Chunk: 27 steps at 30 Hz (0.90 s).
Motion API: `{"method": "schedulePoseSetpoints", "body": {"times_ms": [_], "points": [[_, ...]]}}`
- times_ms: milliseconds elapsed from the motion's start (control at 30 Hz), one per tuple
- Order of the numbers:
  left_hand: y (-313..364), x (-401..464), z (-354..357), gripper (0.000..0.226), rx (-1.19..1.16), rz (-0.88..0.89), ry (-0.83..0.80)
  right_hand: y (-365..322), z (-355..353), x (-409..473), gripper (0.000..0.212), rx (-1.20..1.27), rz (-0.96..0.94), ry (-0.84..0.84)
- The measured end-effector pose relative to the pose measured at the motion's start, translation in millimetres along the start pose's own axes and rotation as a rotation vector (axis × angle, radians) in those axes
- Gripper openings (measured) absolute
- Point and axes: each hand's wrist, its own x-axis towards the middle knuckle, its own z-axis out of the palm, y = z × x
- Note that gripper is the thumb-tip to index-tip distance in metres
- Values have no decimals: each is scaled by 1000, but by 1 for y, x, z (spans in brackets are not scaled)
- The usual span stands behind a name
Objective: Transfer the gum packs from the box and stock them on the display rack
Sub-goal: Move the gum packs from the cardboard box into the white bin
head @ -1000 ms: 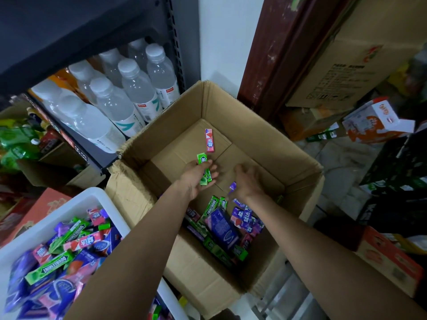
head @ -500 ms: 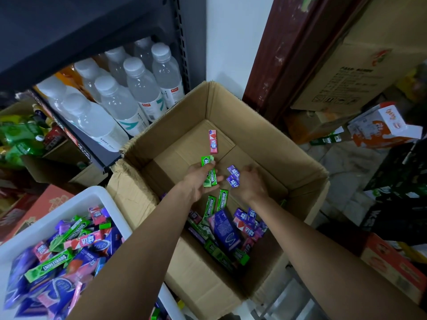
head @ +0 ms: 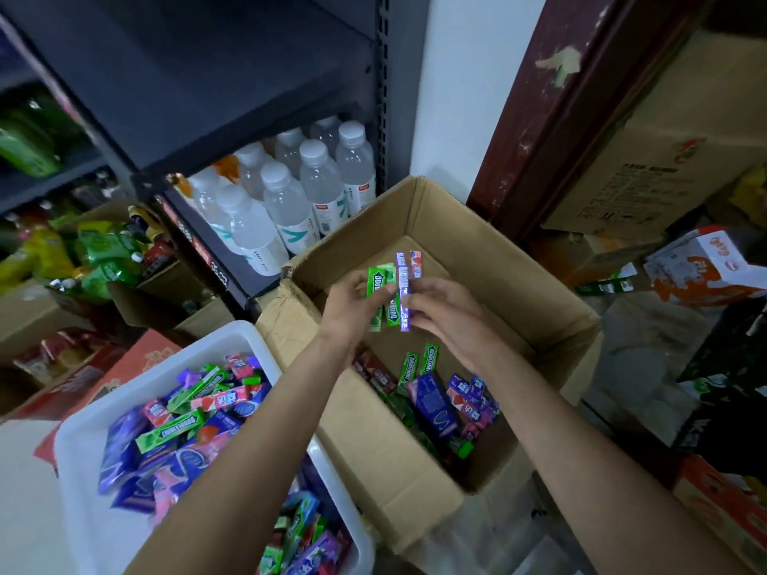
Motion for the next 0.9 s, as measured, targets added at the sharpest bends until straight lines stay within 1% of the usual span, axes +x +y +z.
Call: {"method": "schedulePoseSetpoints", "body": {"times_ms": [100, 167, 267, 367, 467, 567, 633, 733, 767, 833, 900], "points": [[4, -31, -40, 9, 20, 44, 83, 0, 42, -22, 31, -82, -29, -21], [1, -53, -71, 8, 39, 63, 127, 9, 73, -36, 25, -140, -53, -42], [-17, -85, -120, 8, 85, 56, 149, 37, 118, -55, 17, -223, -44, -69], [-44, -113, -166, 9, 312, 83, 154, 78, 153, -72, 19, -352, -25, -32], [-68, -135, -199, 27, 613, 71, 154, 110, 179, -97, 19, -582, 10, 36], [-81, -152, -219, 32, 746, 88, 166, 128, 194, -118, 21, -773, -14, 101], [-93, -163, -231, 43, 743, 115, 179, 140, 199, -127, 28, -876, -48, 141], [-115, -183, -244, 39, 763, 188, 114, 163, 202, -132, 66, -1086, -53, 112], [-123, -187, -247, 39, 784, 213, 85, 171, 202, -132, 75, -1148, -64, 108], [-136, -191, -252, 41, 820, 227, 36, 181, 201, -133, 79, -1235, -97, 127], [-144, -195, -254, 46, 809, 219, 17, 186, 201, -136, 76, -1318, -104, 137]]}}
